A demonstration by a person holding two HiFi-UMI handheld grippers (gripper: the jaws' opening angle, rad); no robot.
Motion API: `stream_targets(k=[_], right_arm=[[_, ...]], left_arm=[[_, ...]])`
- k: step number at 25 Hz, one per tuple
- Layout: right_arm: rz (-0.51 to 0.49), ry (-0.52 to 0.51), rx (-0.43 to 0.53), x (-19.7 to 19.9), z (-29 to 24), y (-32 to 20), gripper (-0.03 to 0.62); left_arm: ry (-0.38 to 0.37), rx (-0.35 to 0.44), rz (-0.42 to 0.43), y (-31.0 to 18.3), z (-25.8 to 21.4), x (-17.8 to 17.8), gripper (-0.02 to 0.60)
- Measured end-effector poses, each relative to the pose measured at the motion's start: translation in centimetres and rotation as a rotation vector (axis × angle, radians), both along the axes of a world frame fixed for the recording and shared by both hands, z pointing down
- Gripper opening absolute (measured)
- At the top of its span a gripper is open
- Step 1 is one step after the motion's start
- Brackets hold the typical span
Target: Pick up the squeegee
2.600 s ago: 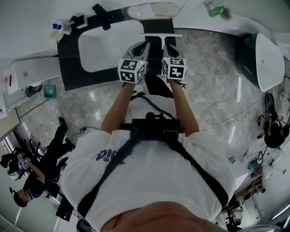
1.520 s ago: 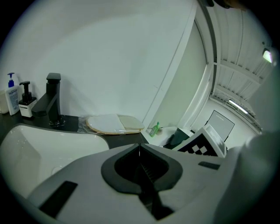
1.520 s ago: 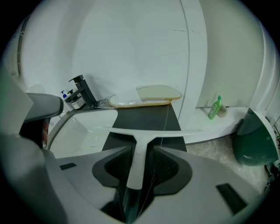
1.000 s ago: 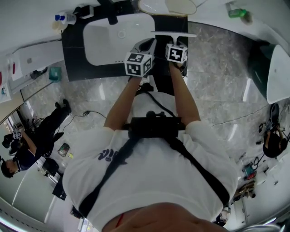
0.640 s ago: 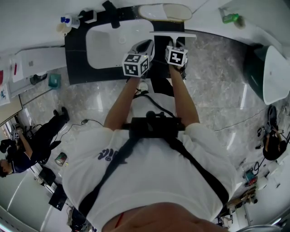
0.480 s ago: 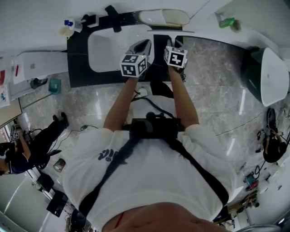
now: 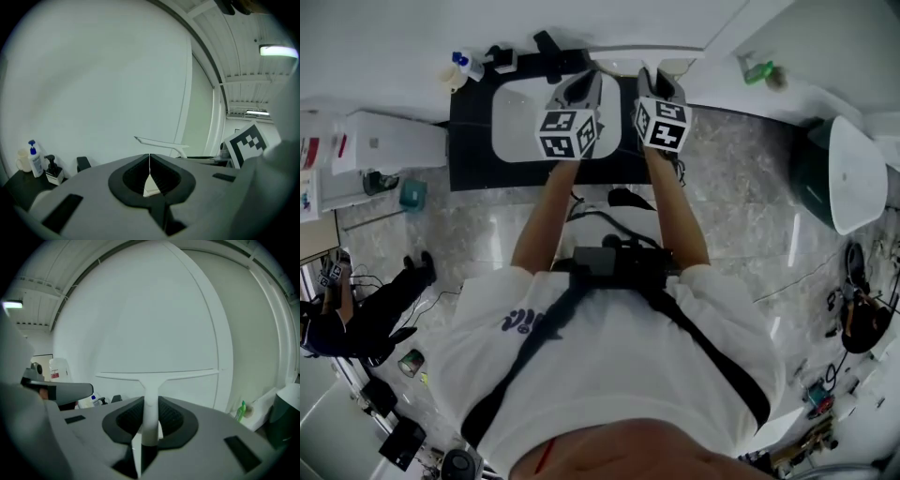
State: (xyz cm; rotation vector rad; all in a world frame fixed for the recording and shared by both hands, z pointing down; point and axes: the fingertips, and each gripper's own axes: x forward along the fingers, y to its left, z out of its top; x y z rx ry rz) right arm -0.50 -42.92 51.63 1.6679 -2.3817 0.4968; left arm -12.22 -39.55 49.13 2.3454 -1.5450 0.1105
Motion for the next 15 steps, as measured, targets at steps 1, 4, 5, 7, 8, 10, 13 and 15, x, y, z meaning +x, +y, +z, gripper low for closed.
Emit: stream_targets(k=[1,4,5,7,8,10,13,15], right_arm=[[-0.003,-0.004,0.029,-0.3,-1.3,0.1,0.081],[-0.007,-0.025,0.103,-0.7,-5.1,0.5,0.081],[-0.007,-0.031,0.128,-0.8,-6.4,0.6,0.081],[-0.006,-0.038,0.18,-0.8,-8.8,1.0,0.081],[-0.005,-0.041,0.203,-0.9,-9.9,1.2,0.081],[-0.003,-0.045,0.244,-0.9,-11.9,1.7,0.081],[0.001,-0.049,0.301,-0.8,-14.5,2.5,0.081],[0.002,-0.048,0.335,-0.7,-16.0,3.0,0.081]], left_arm=[[-0.007,0.026,-0.003,0.1,-1.1,-0.1,0.012],[-0.027,0.097,-0.014,0.5,-4.3,-0.5,0.012],[-0.035,0.118,-0.018,0.6,-5.3,-0.6,0.012],[-0.057,0.155,-0.03,0.8,-7.1,-1.0,0.012],[-0.075,0.174,-0.037,0.9,-7.9,-1.2,0.012],[-0.11,0.209,-0.052,1.2,-9.5,-1.5,0.012],[-0.128,0.241,-0.077,1.5,-11.5,-2.1,0.012],[-0.127,0.25,-0.093,1.6,-12.5,-2.5,0.012]])
